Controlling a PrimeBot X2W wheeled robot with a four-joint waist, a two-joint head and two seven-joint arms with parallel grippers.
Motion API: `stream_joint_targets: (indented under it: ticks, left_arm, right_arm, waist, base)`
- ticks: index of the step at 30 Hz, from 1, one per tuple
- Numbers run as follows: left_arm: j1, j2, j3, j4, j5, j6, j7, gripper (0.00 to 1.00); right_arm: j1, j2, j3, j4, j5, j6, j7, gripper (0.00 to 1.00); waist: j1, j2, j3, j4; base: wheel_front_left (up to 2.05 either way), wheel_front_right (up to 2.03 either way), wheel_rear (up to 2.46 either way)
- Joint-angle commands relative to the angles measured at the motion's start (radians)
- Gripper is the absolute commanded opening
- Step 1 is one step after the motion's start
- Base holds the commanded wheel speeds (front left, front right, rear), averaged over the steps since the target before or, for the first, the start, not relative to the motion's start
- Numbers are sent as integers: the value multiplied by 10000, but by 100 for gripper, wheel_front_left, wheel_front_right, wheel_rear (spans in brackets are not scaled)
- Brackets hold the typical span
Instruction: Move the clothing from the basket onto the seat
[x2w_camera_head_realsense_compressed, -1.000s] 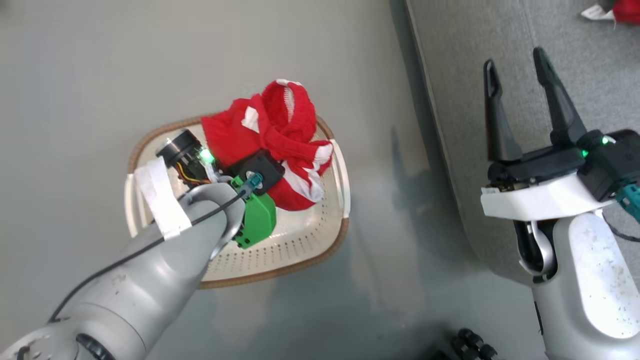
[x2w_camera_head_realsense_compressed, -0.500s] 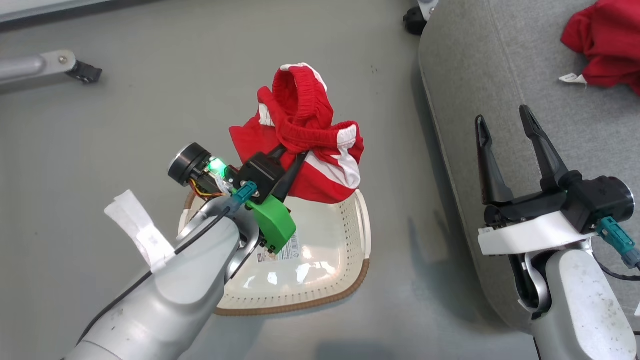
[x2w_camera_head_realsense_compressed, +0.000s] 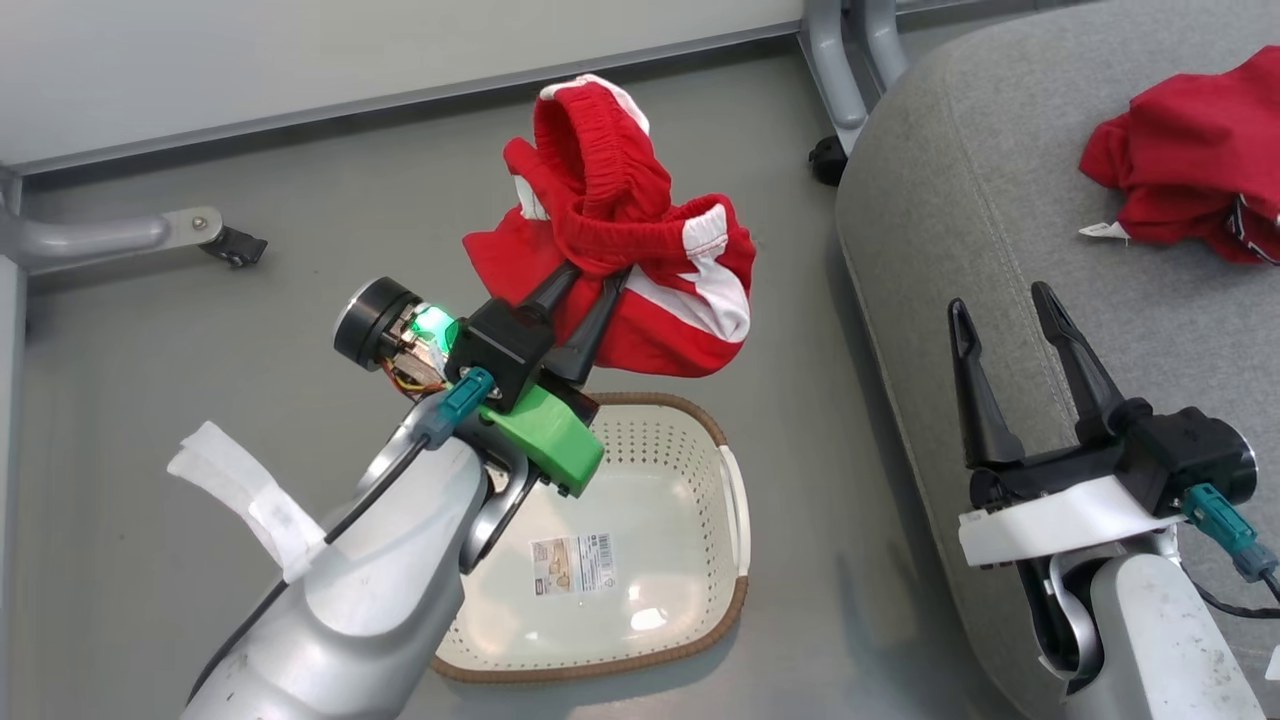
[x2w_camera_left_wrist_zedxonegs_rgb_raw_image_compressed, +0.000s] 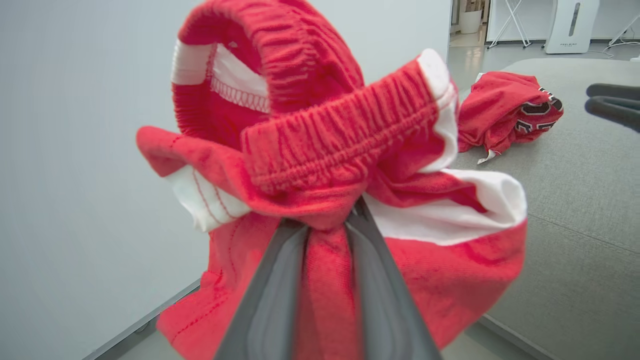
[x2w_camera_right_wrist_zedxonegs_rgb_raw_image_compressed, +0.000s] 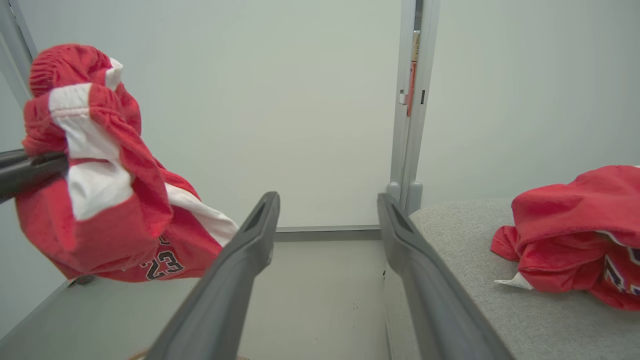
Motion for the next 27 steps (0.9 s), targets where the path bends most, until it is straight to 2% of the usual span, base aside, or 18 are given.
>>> stream_joint_targets:
  ticks: [1,17,27]
  left_arm:
    - [160,-74,126,-148,75,-73,-33,0]
    - [378,-389,678,-656,579,-379,-34,0]
    - [461,-515,814,-593,766,-474,-34,0]
  right_arm:
    - [139,-31,-12,17,79,-7,-19,100]
    - [306,-28,88,-87,83,-7,-19,100]
    - [-598,-68,1466,-456,-202,-7,-19,100]
  waist:
    - [1,-1,-170,10]
    - [1,-1,-553,-56]
    - [1,-1,-550,4]
  base:
    - [0,0,0]
    - [0,0,0]
    - [0,0,0]
